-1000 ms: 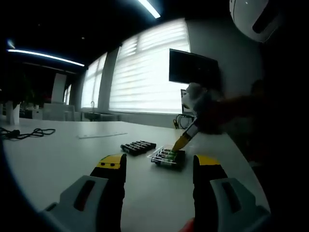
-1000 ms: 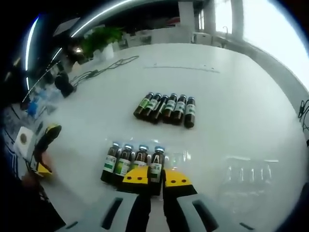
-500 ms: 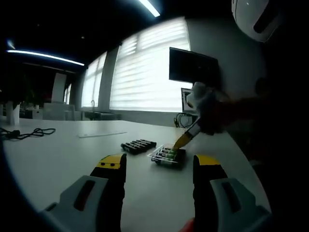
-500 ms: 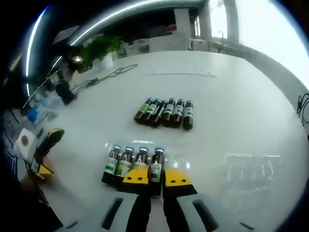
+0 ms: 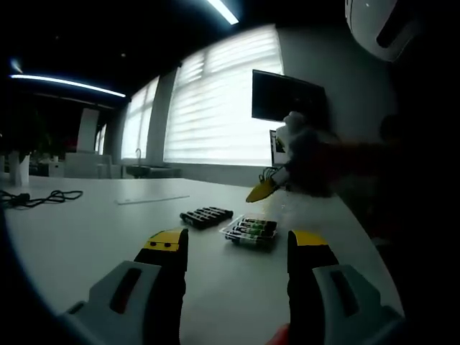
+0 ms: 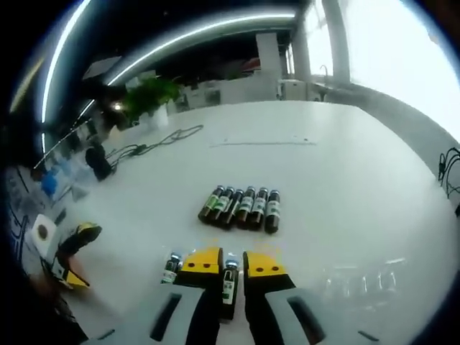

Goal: Grip medicine bottles put into box

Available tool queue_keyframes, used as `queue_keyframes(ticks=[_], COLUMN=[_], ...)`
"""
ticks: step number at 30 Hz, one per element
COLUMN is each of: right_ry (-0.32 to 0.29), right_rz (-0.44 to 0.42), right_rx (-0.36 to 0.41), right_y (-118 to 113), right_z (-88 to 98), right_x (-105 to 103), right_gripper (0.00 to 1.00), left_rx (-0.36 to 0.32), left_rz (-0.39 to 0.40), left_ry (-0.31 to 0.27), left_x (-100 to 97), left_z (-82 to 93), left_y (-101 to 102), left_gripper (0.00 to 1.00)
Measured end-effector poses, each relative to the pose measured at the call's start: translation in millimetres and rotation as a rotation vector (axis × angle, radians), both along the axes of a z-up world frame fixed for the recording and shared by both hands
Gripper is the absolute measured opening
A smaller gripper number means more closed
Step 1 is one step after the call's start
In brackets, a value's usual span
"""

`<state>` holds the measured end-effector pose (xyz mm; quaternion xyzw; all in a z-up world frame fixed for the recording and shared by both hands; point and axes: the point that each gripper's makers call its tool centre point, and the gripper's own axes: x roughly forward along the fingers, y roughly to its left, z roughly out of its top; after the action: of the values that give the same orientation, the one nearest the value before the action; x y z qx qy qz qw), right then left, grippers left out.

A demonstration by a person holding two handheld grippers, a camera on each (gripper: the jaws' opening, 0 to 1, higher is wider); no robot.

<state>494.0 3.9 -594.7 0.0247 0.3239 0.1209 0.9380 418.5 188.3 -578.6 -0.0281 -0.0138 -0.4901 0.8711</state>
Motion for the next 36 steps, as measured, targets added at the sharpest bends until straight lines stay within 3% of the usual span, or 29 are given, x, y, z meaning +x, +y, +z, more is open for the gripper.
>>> queue_keyframes(ticks=[1, 5, 21, 36], right_ry=[-0.027, -0.042, -0.036, 0.039], right_rz=[-0.007, -0.015, -0.023, 0.005], right_rx=[-0.010, -0.016, -0.043, -0.075], right_y=[-2, -4, -20, -27], right_z=[3.1, 4.5, -0.9, -17.3], right_x=[4, 13, 42, 71], right_gripper=[0.07, 0.07, 0.12, 0.11], left_rx=[0.000, 0.001, 0.011, 0.001], left_rz=[0.000, 0.001, 0.002, 0.009], left_ry=[0.000, 0.000, 0.003, 0.000], left_x=[-0.1, 0.1, -0.1, 0.1], left_z=[-0.1, -0.2, -2.2, 0.2], left_y=[0, 0, -1, 0], left_gripper=[0.48, 0.48, 0.48, 0.48])
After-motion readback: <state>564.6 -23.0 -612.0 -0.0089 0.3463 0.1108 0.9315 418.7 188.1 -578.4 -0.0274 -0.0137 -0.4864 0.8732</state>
